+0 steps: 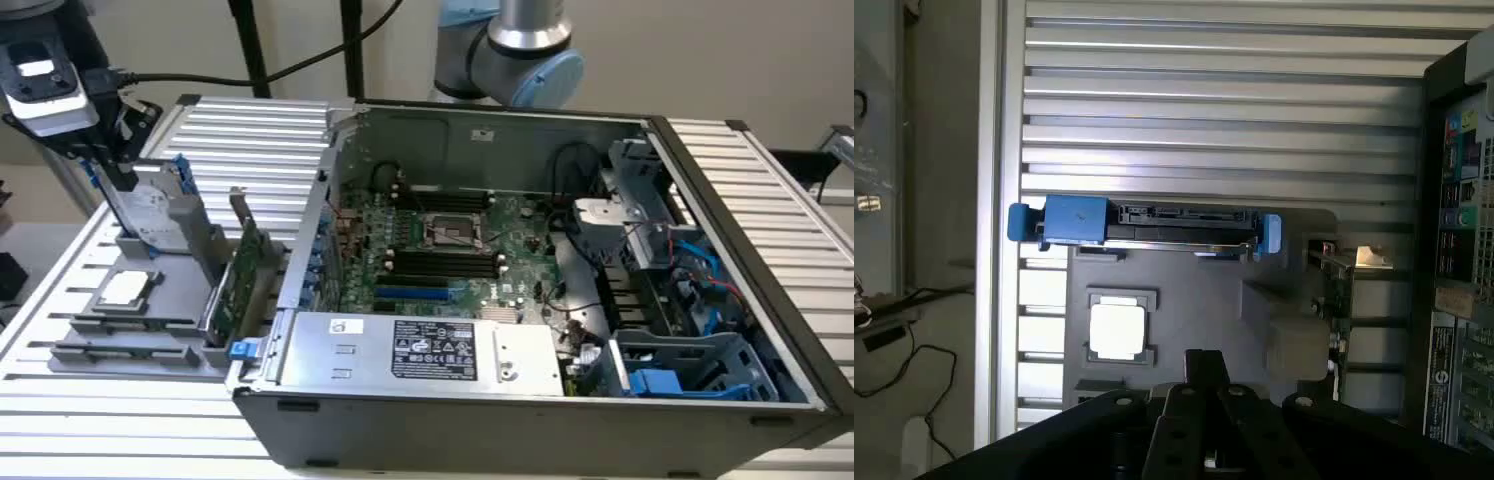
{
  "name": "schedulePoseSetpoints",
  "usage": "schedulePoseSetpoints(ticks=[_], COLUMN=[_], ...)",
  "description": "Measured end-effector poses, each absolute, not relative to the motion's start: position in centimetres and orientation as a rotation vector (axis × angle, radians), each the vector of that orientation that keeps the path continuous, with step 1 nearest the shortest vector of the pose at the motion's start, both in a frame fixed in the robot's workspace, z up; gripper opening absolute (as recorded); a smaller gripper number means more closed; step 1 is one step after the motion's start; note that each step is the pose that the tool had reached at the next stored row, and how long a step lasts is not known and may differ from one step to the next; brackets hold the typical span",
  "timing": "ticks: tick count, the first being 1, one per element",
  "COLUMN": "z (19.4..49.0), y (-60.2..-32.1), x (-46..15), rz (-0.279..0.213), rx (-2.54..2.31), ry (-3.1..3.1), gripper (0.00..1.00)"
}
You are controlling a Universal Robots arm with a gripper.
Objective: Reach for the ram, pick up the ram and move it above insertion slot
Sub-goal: 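Reach for the ram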
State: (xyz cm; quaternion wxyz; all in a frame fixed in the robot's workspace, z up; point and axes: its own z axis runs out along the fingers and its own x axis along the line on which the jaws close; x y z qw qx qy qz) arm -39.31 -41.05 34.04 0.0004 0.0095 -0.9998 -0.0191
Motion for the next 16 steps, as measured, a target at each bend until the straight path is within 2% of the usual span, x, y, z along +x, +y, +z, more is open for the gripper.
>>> schedulePoseSetpoints(ticks=[16], z=[34.03], y=[-41.75], x=[-39.34], rz=[-0.06], rx=[0.03], ry=[-3.14], gripper=[0.11])
